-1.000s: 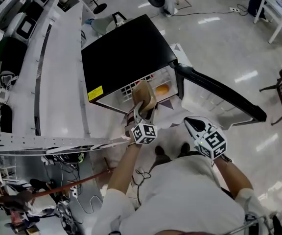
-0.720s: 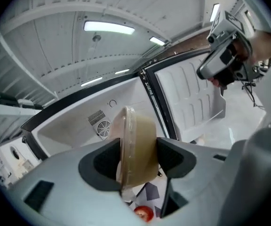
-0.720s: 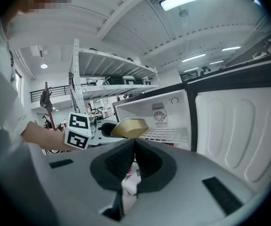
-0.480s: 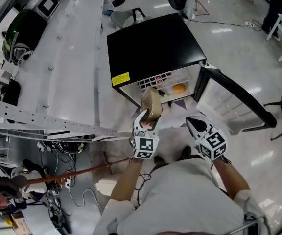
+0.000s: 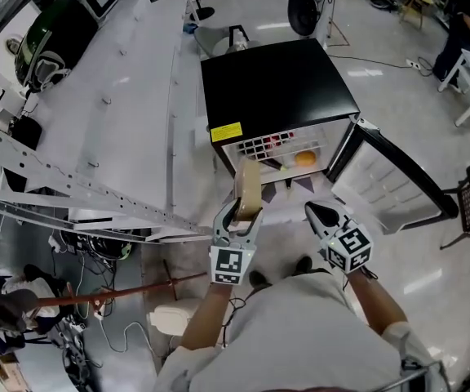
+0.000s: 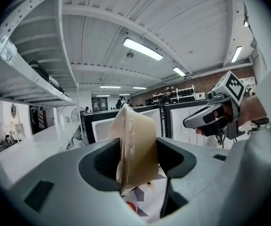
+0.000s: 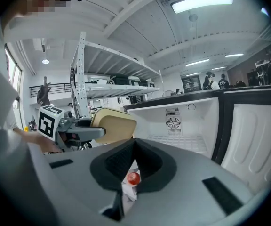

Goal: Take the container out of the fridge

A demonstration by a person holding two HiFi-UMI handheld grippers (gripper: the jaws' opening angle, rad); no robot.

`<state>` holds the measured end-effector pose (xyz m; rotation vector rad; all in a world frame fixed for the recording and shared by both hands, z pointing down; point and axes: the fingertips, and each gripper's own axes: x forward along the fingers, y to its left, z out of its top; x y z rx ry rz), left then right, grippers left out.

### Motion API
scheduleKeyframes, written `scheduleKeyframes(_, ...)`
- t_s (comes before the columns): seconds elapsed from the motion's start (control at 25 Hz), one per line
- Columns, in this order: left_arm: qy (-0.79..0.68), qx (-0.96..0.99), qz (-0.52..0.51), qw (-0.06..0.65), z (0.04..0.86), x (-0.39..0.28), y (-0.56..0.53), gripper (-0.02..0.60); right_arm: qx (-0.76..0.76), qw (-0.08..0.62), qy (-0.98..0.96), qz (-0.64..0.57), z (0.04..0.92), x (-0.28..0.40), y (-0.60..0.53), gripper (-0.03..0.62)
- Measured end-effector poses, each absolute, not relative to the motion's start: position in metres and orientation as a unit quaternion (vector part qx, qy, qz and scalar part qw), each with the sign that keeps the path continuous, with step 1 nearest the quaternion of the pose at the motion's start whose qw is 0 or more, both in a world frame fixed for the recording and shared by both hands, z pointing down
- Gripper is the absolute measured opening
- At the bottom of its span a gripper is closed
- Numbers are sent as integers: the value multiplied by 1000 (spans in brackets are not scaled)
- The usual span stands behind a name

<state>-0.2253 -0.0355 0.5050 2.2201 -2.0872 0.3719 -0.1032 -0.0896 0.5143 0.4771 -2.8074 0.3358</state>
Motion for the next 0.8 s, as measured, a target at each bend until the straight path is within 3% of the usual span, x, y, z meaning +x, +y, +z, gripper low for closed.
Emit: scheduleKeyframes(0.8,-701,709,41,61,488,-258,10,235,193,109,-972,78,486,-105,-93,6)
